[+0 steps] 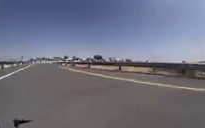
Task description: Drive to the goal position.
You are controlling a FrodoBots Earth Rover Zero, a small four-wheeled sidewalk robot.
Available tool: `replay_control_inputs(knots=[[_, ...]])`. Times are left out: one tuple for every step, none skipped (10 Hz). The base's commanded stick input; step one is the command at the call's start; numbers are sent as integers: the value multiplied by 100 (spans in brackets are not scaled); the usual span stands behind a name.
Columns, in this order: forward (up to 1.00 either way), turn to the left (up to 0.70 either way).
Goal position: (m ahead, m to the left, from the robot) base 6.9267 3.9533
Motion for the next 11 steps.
replay_control_inputs(knots=[[70,0],[70,0],[70,1],[70,13],[70,25],[70,27],[70,27],[70,27],[70,27],[70,27],[70,27]])
